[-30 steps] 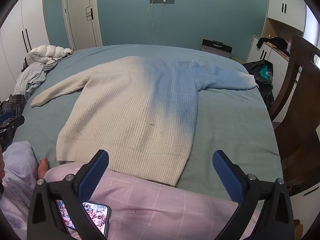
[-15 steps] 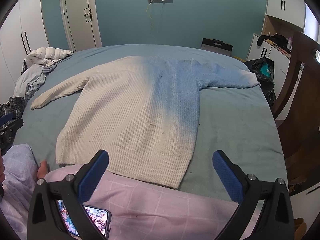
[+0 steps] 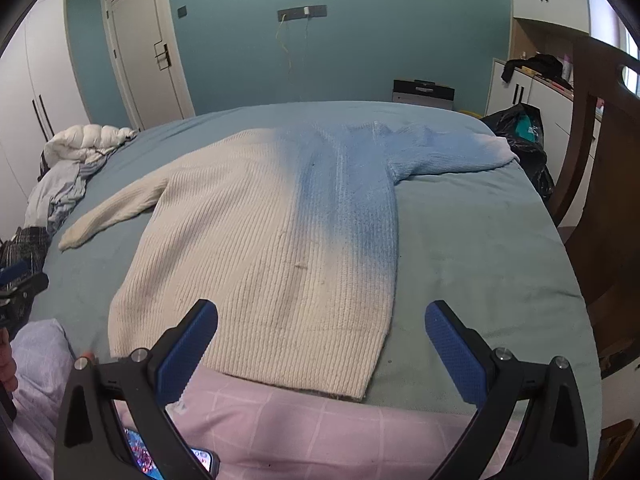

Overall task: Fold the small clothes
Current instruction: 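Grasp the cream sleeve cuff with the left tool and lift it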

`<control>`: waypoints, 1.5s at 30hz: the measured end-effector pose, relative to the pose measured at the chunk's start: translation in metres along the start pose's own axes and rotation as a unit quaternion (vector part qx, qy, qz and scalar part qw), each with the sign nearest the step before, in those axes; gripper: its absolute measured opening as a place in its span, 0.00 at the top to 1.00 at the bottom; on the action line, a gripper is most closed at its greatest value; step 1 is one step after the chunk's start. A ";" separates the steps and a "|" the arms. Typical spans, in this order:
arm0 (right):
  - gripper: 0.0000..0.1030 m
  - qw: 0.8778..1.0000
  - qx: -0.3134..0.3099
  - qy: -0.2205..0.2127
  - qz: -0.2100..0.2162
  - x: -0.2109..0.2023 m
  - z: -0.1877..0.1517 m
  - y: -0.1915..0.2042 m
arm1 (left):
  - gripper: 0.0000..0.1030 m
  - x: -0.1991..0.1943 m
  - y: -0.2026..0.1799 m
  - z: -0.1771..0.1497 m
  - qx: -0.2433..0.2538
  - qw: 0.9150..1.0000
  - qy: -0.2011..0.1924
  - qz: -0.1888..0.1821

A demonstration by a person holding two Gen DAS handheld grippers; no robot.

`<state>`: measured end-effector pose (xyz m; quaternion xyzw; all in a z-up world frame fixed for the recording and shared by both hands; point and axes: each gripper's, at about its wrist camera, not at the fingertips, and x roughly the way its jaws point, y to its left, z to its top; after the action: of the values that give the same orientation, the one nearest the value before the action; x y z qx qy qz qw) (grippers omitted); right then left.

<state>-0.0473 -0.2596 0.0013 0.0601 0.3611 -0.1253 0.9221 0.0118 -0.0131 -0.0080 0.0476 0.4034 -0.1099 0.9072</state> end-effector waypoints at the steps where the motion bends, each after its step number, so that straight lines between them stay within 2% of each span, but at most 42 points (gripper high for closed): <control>1: 0.01 1.000 0.003 -0.002 0.000 0.002 -0.001 -0.001 | 0.00 0.003 0.001 0.000 -0.001 1.000 0.004 0.001; 7: 0.01 1.000 0.019 0.002 0.017 0.014 -0.003 -0.006 | 0.00 0.025 0.030 0.012 -0.040 0.999 0.035 -0.013; 12: 0.01 0.999 0.031 0.019 0.028 0.027 -0.006 -0.009 | 0.00 0.049 0.086 0.036 -0.085 0.994 0.066 -0.002; 15: 0.01 0.999 0.025 0.032 0.034 0.035 -0.007 -0.005 | 0.00 0.070 0.131 0.053 -0.124 0.989 0.083 0.008; 18: 0.01 0.998 0.012 0.039 0.037 0.040 -0.008 -0.002 | 0.00 0.100 0.186 0.061 -0.178 0.977 0.117 0.016; 22: 0.01 0.998 -0.006 0.048 0.037 0.047 -0.007 0.005 | 0.00 0.150 0.280 0.055 -0.280 0.945 0.167 0.028; 24: 0.01 0.998 -0.014 0.055 0.038 0.052 -0.007 0.007 | 0.00 0.175 0.333 0.046 -0.337 0.921 0.188 0.056; 25: 0.01 0.997 -0.015 0.058 0.038 0.055 -0.007 0.008 | 0.00 0.188 0.365 0.039 -0.373 0.904 0.194 0.071; 29: 0.01 0.997 -0.016 0.073 0.036 0.064 -0.007 0.007 | 0.00 0.211 0.440 0.020 -0.470 0.863 0.161 0.089; 33: 0.01 0.995 -0.014 0.089 0.032 0.074 -0.006 0.008 | 0.01 0.240 0.477 0.005 -0.519 0.837 0.152 0.090; 36: 0.01 0.995 -0.016 0.097 0.028 0.080 -0.007 0.009 | 0.03 0.259 0.489 -0.003 -0.537 0.826 0.150 0.089; 37: 0.01 0.995 -0.018 0.098 0.027 0.081 -0.007 0.010 | 0.03 0.262 0.490 -0.005 -0.540 0.823 0.148 0.093; 38: 0.01 0.995 -0.019 0.099 0.025 0.081 -0.007 0.010 | 0.04 0.266 0.490 -0.004 -0.535 0.825 0.147 0.106; 39: 0.01 0.995 -0.022 0.099 0.023 0.082 -0.007 0.011 | 0.12 0.268 0.488 -0.002 -0.526 0.829 0.148 0.117; 40: 0.01 0.994 -0.024 0.100 0.022 0.083 -0.007 0.012 | 0.28 0.271 0.485 0.000 -0.513 0.836 0.151 0.127; 41: 0.01 0.994 -0.026 0.100 0.020 0.084 -0.007 0.013 | 0.40 0.271 0.478 0.008 -0.501 0.843 0.151 0.129; 42: 0.01 0.994 -0.028 0.100 0.020 0.085 -0.007 0.014 | 0.72 0.270 0.477 0.012 -0.506 0.843 0.143 0.117; 43: 0.01 0.994 -0.030 0.100 0.020 0.085 -0.006 0.014 | 0.87 0.268 0.478 0.017 -0.523 0.836 0.136 0.099; 44: 0.01 0.994 -0.031 0.099 0.020 0.085 -0.007 0.014 | 0.87 0.264 0.476 0.017 -0.541 0.823 0.137 0.100; 45: 0.01 0.995 -0.031 0.097 0.019 0.085 -0.005 0.015 | 0.88 0.260 0.474 0.020 -0.542 0.820 0.142 0.114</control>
<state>0.0133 -0.2604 -0.0602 0.0508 0.4512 -0.0898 0.8864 0.3079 0.4017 -0.1888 -0.3916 0.5135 0.2386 0.7253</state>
